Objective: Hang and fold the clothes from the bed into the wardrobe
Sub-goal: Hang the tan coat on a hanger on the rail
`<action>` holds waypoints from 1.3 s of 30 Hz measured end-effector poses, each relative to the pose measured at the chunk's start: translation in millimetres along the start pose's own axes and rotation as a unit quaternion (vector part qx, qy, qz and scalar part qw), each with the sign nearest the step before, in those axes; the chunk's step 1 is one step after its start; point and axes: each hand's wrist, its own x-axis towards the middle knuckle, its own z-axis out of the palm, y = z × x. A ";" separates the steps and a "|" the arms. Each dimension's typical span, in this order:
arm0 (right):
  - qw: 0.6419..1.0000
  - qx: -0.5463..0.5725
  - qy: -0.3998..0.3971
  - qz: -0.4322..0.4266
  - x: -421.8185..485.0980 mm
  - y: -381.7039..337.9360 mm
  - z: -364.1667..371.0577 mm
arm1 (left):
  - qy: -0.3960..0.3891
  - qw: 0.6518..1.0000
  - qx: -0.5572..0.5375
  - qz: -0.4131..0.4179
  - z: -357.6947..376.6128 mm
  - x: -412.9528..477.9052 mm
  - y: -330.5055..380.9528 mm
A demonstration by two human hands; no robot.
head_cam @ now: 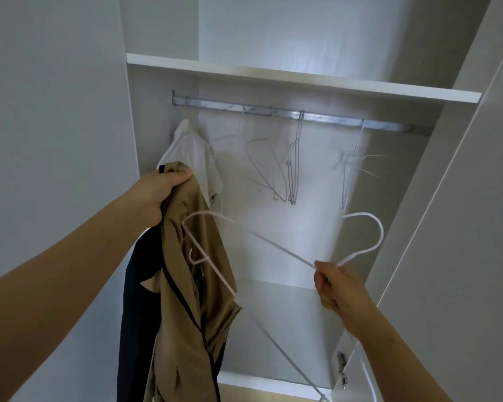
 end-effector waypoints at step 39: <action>0.880 -0.014 0.304 -0.365 -10.4 -37.5 23.9 | -0.064 0.805 0.416 0.419 52.8 -30.6 -44.7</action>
